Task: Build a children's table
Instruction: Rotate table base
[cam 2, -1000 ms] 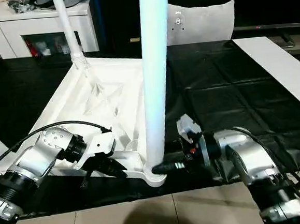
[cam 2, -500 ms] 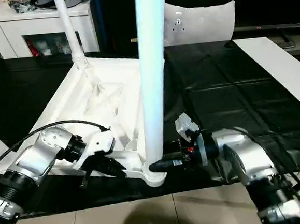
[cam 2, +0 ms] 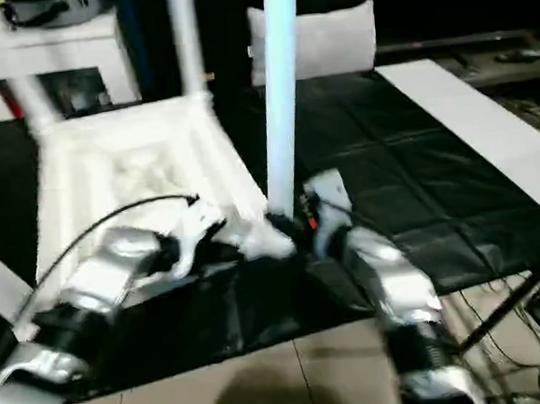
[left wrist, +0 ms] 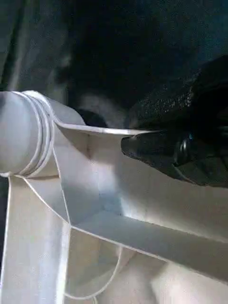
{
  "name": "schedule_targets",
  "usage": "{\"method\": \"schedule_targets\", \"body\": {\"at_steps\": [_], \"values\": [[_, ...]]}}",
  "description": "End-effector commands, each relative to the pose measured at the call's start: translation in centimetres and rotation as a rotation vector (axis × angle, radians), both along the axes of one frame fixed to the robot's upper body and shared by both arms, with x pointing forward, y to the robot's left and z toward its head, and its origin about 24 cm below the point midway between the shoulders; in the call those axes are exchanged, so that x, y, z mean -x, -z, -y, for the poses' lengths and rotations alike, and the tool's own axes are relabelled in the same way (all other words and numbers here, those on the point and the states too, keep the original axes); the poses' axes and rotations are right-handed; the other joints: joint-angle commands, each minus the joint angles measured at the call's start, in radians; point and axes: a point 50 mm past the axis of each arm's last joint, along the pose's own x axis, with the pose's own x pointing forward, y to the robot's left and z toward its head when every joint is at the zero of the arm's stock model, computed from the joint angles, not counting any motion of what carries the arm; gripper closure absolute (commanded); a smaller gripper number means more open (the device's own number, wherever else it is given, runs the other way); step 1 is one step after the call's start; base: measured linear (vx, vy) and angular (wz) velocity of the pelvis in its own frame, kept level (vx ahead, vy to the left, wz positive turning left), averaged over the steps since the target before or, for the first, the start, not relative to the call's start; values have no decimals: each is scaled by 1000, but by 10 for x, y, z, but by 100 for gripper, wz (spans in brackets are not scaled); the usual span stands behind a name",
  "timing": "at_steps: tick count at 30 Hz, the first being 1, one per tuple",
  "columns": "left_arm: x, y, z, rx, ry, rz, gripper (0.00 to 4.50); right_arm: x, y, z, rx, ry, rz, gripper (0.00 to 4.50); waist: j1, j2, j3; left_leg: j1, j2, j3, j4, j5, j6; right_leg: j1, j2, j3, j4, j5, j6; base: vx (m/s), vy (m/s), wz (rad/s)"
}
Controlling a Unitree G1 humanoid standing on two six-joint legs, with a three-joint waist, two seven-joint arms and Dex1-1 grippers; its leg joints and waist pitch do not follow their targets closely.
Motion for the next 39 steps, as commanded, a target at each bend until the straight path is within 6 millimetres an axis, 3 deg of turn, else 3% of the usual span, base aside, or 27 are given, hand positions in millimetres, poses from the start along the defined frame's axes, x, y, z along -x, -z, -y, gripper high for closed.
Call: {"method": "schedule_targets", "body": {"at_steps": [1, 4, 6, 9, 11, 12, 17, 22, 24, 27, 29, 34, 35, 39], "values": [[-14, -34, 29, 85, -52, 153, 450, 5, 9, -48, -53, -78, -83, 254, 5, -3, -71, -4, 11, -5, -66, -156, 47, 51, -60, 41, -84, -427, -107, 0, 0, 0], [-15, -35, 37, 74, -69, 170, 450, -1, 7, -50, -56, 11, -69, 254, 11, -5, -78, -7, 14, -4, -65, -91, 63, 58, -63, 48, -65, -299, -148, 0, 0, 0], [-14, -35, 41, 61, -47, 183, 450, -3, 6, -50, -42, 36, -33, 184, 14, -5, -83, -10, 14, -2, -62, -38, 84, 62, -62, 51, -49, -181, -185, 0, 0, 0], [-14, -32, 35, 24, -36, 194, 450, -4, 4, -41, -53, 72, 5, 162, 17, -5, -83, -11, 16, -1, -61, -10, 117, 65, -63, 54, -41, -111, -211, 0, 0, 0], [-14, -32, 34, 20, -35, 195, 450, -4, 4, -40, -52, 78, 13, 149, 18, -5, -82, -11, 17, 0, -62, -12, 123, 66, -63, 54, -40, -113, -217, 0, 0, 0], [-12, -29, 28, 16, -14, 194, 450, -2, 2, -31, -52, 70, 43, 141, 17, 4, -79, -9, 17, 1, -62, -30, 121, 63, -62, 54, -46, -130, -214, 0, 0, 0], [-7, -23, 15, 8, 67, 193, 450, 5, 2, -7, -35, 7, 95, 105, 24, 0, -76, -5, 18, 2, -66, -90, 105, 64, -61, 55, -53, -189, -193, 0, 0, 0], [3, -14, -3, -16, 228, 154, 450, 16, -2, 21, 11, -156, 128, 57, 33, -1, -75, -5, 20, 1, -67, -109, 101, 64, -62, 56, -54, -209, -182, 0, 0, 0], [11, -9, -10, -28, 323, 120, 450, 22, -4, 34, 57, -261, 129, 33, 34, -4, -72, -2, 19, 2, -68, -139, 93, 62, -62, 54, -61, -266, -174, 0, 0, 0], [19, -8, -18, -42, 444, 95, 450, 27, -8, 47, 101, -380, 118, 16, 40, 2, -69, 1, 21, 1, -69, -152, 87, 59, -63, 55, -64, -301, -162, 0, 0, 0], [25, -7, -24, -66, 549, 76, 450, 31, -9, 53, 148, -489, 103, 4, 43, -5, -67, 5, 24, 3, -71, -172, 85, 56, -62, 56, -68, -314, -163, 0, 0, 0], [31, -8, -26, -60, 647, 40, 450, 37, -11, 56, 162, -644, 84, 4, 61, -6, -70, 5, 27, 4, -70, -164, 80, 58, -66, 56, -62, -314, -171, 0, 0, 0], [34, -9, -27, -57, 691, 23, 450, 40, -13, 56, 146, -718, 63, 29, 65, -6, -70, 6, 29, 4, -70, -158, 82, 57, -65, 55, -59, -302, -178, 0, 0, 0], [36, -10, -28, -73, 747, 12, 450, 42, -14, 55, 131, -823, 34, 57, 79, -9, -71, 6, 31, 5, -70, -150, 86, 56, -66, 56, -55, -285, -186, 0, 0, 0]]}}
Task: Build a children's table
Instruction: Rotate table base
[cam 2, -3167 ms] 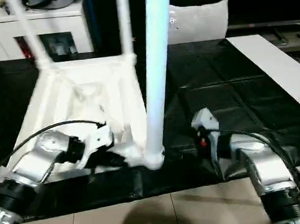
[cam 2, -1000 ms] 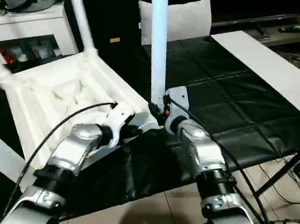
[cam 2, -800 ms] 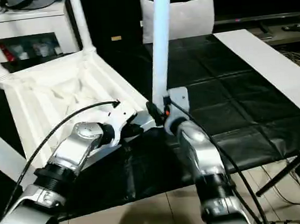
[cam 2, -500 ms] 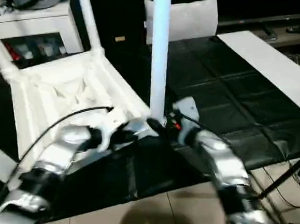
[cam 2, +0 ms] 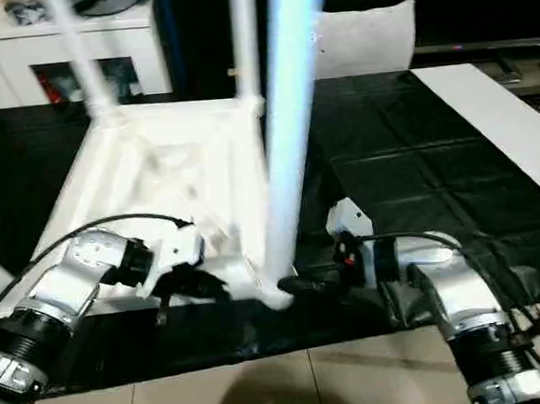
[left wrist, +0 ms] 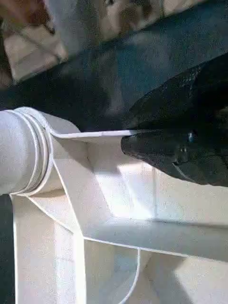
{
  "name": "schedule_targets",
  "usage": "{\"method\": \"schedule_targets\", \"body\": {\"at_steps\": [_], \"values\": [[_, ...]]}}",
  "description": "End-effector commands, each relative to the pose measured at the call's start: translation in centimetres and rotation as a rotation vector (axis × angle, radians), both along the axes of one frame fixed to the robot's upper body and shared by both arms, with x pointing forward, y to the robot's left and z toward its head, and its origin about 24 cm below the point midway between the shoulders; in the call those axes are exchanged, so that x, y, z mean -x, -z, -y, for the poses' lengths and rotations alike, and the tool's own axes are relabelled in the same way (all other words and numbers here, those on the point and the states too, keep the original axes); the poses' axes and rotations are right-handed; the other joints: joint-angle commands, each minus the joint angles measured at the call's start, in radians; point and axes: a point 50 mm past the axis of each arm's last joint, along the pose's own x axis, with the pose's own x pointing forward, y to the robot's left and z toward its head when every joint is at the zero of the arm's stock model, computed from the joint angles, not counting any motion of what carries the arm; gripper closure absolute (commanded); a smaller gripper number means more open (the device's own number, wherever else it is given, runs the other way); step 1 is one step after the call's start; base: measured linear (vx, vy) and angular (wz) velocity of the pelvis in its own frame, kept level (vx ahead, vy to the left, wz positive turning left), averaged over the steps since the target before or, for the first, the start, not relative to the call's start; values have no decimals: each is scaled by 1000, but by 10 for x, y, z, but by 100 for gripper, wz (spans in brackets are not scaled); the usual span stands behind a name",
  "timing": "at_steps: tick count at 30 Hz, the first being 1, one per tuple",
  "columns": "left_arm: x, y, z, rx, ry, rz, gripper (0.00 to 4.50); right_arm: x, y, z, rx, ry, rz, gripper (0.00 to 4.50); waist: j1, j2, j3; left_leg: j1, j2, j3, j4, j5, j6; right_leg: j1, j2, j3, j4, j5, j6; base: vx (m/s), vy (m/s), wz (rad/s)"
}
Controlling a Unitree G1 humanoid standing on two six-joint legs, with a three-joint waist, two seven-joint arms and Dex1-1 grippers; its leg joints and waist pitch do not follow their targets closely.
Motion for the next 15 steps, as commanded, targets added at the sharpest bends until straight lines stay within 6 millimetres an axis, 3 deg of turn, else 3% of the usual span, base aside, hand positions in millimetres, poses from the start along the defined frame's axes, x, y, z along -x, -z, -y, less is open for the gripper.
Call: {"method": "schedule_targets", "body": {"at_steps": [1, 5, 6, 11, 15], "values": [[5, -5, 12, -6, 135, 9, 450, -1, -5, -2, -1, -70, -16, 72, -7, -8, -70, 5, 30, 3, -68, -152, 77, 60, -65, 55, -58, -290, -182, 0, 0, 0], [7, -4, 11, -24, 170, -5, 450, 0, -3, -5, 0, -109, -53, 91, -4, -12, -70, 4, 30, 2, -68, -152, 66, 61, -66, 54, -61, -323, -164, 0, 0, 0], [7, -4, 12, -25, 176, -7, 450, 0, -3, -6, 0, -120, -64, 116, -4, -13, -71, 3, 30, 1, -68, -149, 65, 61, -67, 53, -60, -327, -162, 0, 0, 0], [8, -5, 13, -26, 191, -9, 450, 0, -3, -7, -9, -160, -103, 138, -3, -12, -71, 3, 29, 1, -68, -146, 64, 60, -66, 53, -61, -331, -158, 0, 0, 0], [8, -5, 13, -29, 198, -9, 450, 1, -4, -7, -15, -176, -115, 181, -3, -13, -72, 2, 29, 1, -67, -141, 64, 61, -65, 53, -60, -327, -156, 0, 0, 0]]}}
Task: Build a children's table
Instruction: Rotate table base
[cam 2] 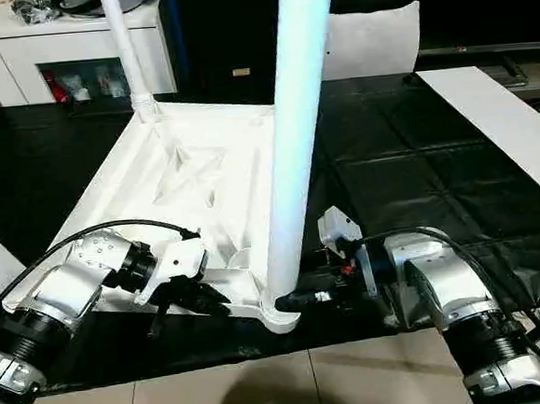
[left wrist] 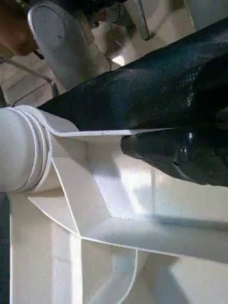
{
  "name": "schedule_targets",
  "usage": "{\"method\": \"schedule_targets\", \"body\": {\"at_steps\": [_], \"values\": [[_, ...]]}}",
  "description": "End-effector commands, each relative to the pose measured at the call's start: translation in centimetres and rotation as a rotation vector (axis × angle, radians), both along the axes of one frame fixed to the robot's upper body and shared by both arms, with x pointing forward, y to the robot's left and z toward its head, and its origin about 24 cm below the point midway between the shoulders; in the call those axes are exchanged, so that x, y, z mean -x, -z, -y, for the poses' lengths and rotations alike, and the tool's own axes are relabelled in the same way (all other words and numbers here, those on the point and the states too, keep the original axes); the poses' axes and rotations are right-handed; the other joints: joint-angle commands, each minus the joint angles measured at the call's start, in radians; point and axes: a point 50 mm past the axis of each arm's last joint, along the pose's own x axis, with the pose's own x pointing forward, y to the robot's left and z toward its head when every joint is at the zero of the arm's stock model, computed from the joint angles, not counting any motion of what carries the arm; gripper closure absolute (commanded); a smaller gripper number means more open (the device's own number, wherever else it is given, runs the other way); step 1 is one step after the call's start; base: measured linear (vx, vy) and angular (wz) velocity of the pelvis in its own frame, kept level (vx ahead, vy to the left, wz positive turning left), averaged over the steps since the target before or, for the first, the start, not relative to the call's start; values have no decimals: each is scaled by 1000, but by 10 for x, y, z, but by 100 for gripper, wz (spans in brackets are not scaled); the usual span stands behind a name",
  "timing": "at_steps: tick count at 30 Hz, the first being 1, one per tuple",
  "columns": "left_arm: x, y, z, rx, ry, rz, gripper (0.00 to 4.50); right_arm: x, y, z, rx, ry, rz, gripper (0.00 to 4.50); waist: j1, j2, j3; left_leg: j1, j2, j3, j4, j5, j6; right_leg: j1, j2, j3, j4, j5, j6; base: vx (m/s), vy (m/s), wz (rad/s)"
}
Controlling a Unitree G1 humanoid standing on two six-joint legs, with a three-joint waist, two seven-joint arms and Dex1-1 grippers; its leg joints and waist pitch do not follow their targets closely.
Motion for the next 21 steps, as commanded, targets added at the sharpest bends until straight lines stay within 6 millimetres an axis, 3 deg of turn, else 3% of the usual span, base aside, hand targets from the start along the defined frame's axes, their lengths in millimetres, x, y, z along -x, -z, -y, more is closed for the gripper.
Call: {"method": "schedule_targets", "body": {"at_steps": [1, 7, 16, 17, 20, 21], "values": [[3, -5, 11, -11, 106, 9, 450, -3, -7, 1, -2, -20, 6, 193, -5, -11, -72, 3, 29, 2, -68, -139, 65, 60, -65, 53, -62, -326, -157, 0, 0, 0], [3, -5, 10, -15, 106, 9, 450, 2, -6, -1, -23, -59, -42, 240, -4, -8, -71, 3, 28, 2, -67, -139, 64, 60, -65, 53, -63, -339, -154, 0, 0, 0], [2, -4, 9, -3, 54, 9, 450, 8, -5, -6, -82, -30, -73, 248, -4, -6, -72, 4, 29, 1, -68, -142, 56, 60, -64, 52, -64, -329, -153, 0, 0, 0], [-1, -5, 9, 0, -11, 16, 450, 7, -5, -8, -98, 16, -68, 248, -4, -3, -71, 4, 28, 1, -68, -148, 52, 60, -64, 52, -63, -333, -153, 0, 0, 0], [-7, -7, 10, 13, -120, 30, 450, 6, -4, -14, -101, 83, -50, 248, -6, -6, -68, 4, 26, 1, -69, -160, 43, 59, -63, 50, -70, -372, -138, 0, 0, 0], [-10, -9, 10, 21, -184, 46, 450, 6, -2, -19, -84, 122, -22, 248, -11, -2, -65, 6, 23, -1, -70, -178, 34, 57, -65, 46, -79, -438, -118, 0, 0, 0]]}}
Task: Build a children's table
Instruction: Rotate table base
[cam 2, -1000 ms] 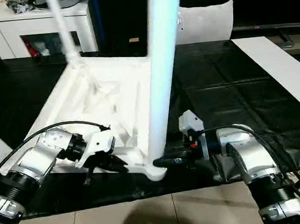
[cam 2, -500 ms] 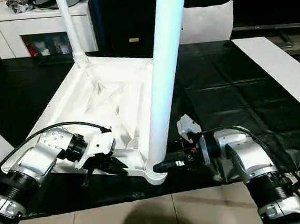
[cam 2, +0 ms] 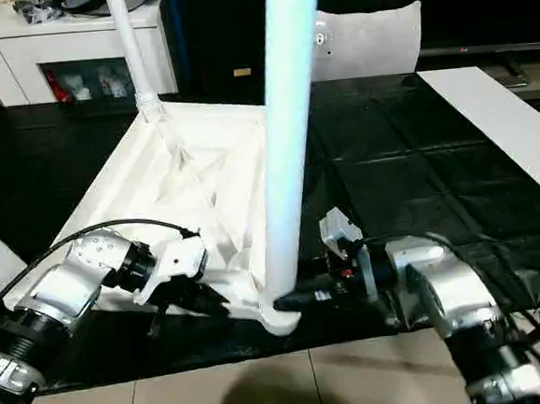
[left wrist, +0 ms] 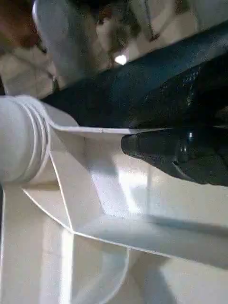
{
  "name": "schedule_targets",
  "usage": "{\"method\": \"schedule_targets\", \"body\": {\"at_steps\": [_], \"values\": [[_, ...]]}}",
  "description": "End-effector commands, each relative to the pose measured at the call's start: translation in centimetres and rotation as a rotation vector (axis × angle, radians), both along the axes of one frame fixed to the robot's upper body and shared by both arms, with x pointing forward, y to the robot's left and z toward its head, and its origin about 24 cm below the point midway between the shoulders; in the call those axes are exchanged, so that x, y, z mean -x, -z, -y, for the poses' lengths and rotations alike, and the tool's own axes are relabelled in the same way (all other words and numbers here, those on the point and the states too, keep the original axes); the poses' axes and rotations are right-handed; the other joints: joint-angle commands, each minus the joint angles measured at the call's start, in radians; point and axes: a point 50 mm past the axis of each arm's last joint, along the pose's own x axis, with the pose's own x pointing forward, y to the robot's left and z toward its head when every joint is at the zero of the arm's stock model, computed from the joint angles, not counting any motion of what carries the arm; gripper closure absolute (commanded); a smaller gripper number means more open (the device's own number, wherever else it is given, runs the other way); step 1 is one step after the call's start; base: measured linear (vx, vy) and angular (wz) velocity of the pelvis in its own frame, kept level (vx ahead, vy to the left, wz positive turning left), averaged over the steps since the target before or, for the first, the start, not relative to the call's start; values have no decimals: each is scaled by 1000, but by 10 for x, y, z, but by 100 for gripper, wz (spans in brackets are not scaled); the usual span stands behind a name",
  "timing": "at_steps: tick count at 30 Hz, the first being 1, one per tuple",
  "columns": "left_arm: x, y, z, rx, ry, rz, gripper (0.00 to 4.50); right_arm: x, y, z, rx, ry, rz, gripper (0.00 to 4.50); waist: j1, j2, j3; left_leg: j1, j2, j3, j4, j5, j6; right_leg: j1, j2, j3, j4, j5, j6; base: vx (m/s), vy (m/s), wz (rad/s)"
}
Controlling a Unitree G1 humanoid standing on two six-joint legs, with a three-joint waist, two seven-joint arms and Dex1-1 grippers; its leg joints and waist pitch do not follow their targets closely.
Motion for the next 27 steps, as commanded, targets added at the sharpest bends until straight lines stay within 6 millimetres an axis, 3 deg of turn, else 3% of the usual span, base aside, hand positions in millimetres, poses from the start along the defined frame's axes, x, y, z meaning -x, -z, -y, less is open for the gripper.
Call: {"method": "schedule_targets", "body": {"at_steps": [1, 3, 6, 9, 12, 16, 17, 18, 23, 27], "values": [[-9, -9, 9, 38, -123, 73, 450, 1, -3, -16, -19, 21, 33, 248, -9, -2, -64, 6, 23, -2, -71, -183, 34, 56, -65, 45, -83, -459, -108, 0, 0, 0], [-14, -12, 17, 83, -250, 79, 450, -5, 4, -27, 31, 155, 43, 249, -15, -4, -63, 8, 19, -3, -70, -193, 23, 54, -65, 42, -91, -515, -80, 0, 0, 0], [-15, -12, 21, 97, -302, 81, 450, -9, 6, -33, 35, 229, 48, 253, -36, -6, -63, -1, 14, -8, -70, -199, 20, 58, -63, 35, -96, -530, -63, 0, 0, 0], [-20, -11, 36, 130, -434, 84, 450, -25, 12, -50, 57, 463, 45, 255, -68, -3, -64, -2, 11, -8, -66, -199, 24, 53, -59, 34, -96, -509, -77, 0, 0, 0], [-25, -12, 45, 152, -516, 103, 450, -34, 14, -60, 79, 605, 46, 257, -81, -3, -67, -3, 8, -8, -63, -188, 39, 54, -59, 35, -98, -504, -77, 0, 0, 0], [-32, -17, 59, 189, -596, 143, 450, -44, 15, -73, 86, 750, 56, 257, -88, -6, -69, -6, 12, -6, -65, -155, 48, 53, -58, 41, -87, -416, -109, 0, 0, 0], [-33, -18, 60, 192, -599, 144, 450, -44, 15, -74, 84, 755, 63, 222, -87, -5, -70, -4, 13, -6, -65, -152, 47, 52, -58, 41, -85, -407, -114, 0, 0, 0], [-33, -19, 63, 195, -600, 151, 450, -45, 14, -75, 78, 774, 83, 222, -81, -6, -74, -8, 14, -6, -65, -121, 56, 59, -61, 45, -78, -356, -124, 0, 0, 0], [-32, -18, 62, 174, -579, 169, 450, -46, 12, -71, 60, 804, 113, 163, -78, 0, -74, -8, 19, -5, -67, -93, 71, 62, -60, 51, -62, -239, -171, 0, 0, 0], [-31, -14, 53, 150, -527, 192, 450, -44, 9, -59, 38, 781, 158, 131, -76, 1, -72, -6, 19, -4, -68, -127, 72, 63, -62, 52, -66, -259, -172, 0, 0, 0]]}}
